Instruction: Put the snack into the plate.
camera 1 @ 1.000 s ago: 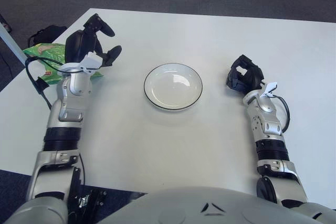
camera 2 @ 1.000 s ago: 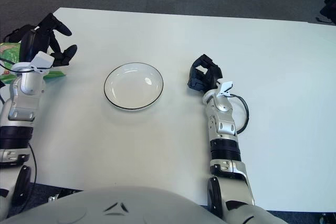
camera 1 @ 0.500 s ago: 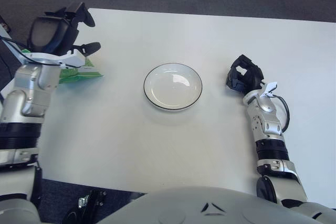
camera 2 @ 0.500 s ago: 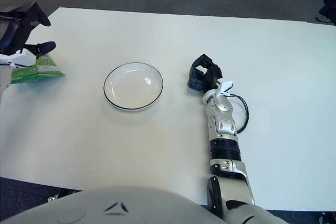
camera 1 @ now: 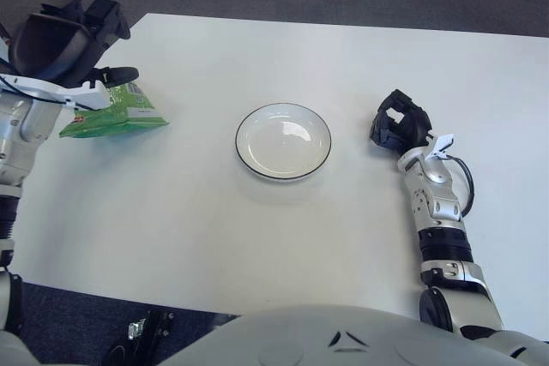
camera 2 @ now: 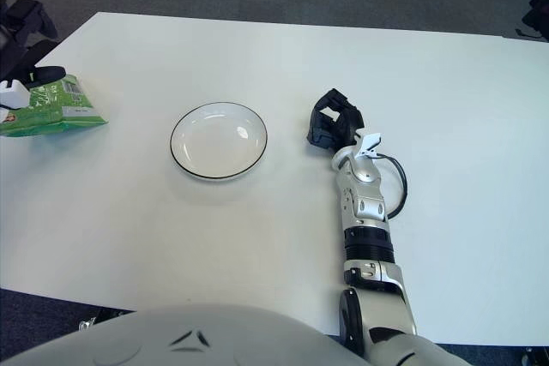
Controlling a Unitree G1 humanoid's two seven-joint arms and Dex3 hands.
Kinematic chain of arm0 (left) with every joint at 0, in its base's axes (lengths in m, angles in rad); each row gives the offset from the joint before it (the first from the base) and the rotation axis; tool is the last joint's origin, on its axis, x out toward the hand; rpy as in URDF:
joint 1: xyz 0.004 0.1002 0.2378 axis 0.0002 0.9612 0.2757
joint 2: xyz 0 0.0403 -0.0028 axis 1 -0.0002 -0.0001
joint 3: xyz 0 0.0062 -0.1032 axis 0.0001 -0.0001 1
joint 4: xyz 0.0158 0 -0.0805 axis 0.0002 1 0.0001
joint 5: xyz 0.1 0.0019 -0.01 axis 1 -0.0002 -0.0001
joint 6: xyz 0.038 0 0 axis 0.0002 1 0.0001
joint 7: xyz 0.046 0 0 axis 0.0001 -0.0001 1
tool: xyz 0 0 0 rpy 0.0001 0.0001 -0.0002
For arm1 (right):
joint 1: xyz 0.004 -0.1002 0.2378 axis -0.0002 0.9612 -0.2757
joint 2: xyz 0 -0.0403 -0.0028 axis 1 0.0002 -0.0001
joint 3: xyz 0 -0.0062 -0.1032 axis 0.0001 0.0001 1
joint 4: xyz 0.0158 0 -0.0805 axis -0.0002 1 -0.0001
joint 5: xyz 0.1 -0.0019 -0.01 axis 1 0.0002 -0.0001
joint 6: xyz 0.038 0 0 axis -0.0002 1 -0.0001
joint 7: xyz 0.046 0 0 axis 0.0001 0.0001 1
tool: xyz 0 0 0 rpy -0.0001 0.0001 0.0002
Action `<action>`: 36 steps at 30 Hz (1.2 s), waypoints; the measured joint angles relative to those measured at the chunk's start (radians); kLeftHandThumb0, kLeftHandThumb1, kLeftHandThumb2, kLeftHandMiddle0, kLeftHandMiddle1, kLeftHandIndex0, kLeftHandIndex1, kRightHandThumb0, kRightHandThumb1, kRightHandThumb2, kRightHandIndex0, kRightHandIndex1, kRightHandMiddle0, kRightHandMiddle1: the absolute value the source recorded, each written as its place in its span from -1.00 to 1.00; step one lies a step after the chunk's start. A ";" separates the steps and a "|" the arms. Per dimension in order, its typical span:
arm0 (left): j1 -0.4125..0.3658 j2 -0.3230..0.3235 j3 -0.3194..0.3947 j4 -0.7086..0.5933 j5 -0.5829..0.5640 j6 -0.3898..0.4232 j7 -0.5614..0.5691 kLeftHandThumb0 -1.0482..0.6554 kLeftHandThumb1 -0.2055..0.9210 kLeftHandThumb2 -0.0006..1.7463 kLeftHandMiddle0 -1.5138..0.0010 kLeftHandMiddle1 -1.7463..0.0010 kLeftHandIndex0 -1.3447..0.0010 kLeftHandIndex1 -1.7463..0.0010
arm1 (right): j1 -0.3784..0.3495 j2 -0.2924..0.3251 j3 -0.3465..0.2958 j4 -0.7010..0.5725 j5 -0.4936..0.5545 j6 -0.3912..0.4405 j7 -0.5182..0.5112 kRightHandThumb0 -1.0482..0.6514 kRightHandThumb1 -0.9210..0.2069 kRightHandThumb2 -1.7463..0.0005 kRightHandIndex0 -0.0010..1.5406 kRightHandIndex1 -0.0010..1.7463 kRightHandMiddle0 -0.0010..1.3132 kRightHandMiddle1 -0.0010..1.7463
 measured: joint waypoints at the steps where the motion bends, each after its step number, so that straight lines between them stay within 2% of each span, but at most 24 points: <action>1: -0.001 0.006 -0.006 0.013 0.001 -0.006 0.000 -0.05 0.99 -0.43 0.66 -0.54 0.74 -0.97 | 0.000 0.000 0.000 0.000 0.000 0.000 0.001 -0.33 0.08 -0.51 0.25 1.00 -0.06 1.00; 2: -0.005 0.011 -0.012 0.029 0.002 -0.016 0.002 -0.10 1.00 -0.42 0.67 -0.48 0.73 -0.98 | 0.000 0.000 0.000 0.000 0.000 0.000 0.002 -0.33 0.08 -0.51 0.26 1.00 -0.06 1.00; 4: -0.019 0.022 -0.032 0.071 0.009 -0.037 0.012 -0.28 0.91 -0.32 0.68 -0.32 0.86 -0.73 | 0.000 -0.001 -0.001 0.000 0.000 0.000 0.002 -0.33 0.08 -0.51 0.26 1.00 -0.06 1.00; 5: -0.027 0.027 -0.043 0.096 0.015 -0.047 0.019 -0.37 0.94 -0.29 0.72 -0.19 0.91 -0.58 | 0.001 -0.001 -0.001 0.000 0.000 0.000 0.003 -0.33 0.08 -0.51 0.26 1.00 -0.06 1.00; 6: -0.034 0.032 -0.052 0.117 0.022 -0.055 0.023 -0.41 0.95 -0.28 0.72 -0.14 0.93 -0.53 | 0.001 -0.001 -0.001 0.000 0.000 0.000 0.003 -0.33 0.08 -0.51 0.26 1.00 -0.06 1.00; 8: -0.046 0.042 -0.071 0.157 0.034 -0.063 0.028 -0.52 0.98 -0.16 0.77 0.14 0.97 -0.30 | 0.001 -0.001 -0.002 -0.001 0.000 0.000 0.004 -0.33 0.08 -0.51 0.26 1.00 -0.06 1.00; 12: -0.055 0.061 -0.095 0.204 0.040 -0.064 0.009 -0.63 1.00 0.00 0.82 0.38 0.99 -0.09 | 0.001 -0.002 -0.002 -0.002 0.000 0.001 0.005 -0.33 0.08 -0.51 0.26 1.00 -0.06 1.00; 20: -0.057 0.098 -0.123 0.249 0.035 -0.045 -0.089 -0.75 1.00 0.25 0.90 0.57 1.00 0.17 | 0.001 -0.002 -0.003 -0.004 0.000 0.002 0.011 -0.33 0.08 -0.51 0.25 1.00 -0.06 1.00; 30: -0.056 0.103 -0.127 0.278 -0.011 -0.024 -0.185 -0.70 1.00 0.35 0.92 0.66 1.00 0.36 | 0.004 -0.002 -0.004 -0.007 0.000 0.005 0.011 -0.33 0.07 -0.50 0.24 1.00 -0.07 1.00; 34: -0.067 0.104 -0.146 0.325 -0.016 -0.038 -0.184 -0.53 1.00 0.26 0.92 0.72 1.00 0.49 | 0.004 -0.002 -0.005 -0.008 0.000 0.006 0.011 -0.33 0.06 -0.50 0.23 1.00 -0.08 1.00; 36: -0.092 0.103 -0.174 0.384 0.001 -0.056 -0.164 -0.21 0.79 0.29 0.92 0.79 1.00 0.57 | 0.004 -0.002 -0.005 -0.008 0.000 0.007 0.011 -0.33 0.06 -0.50 0.23 1.00 -0.08 1.00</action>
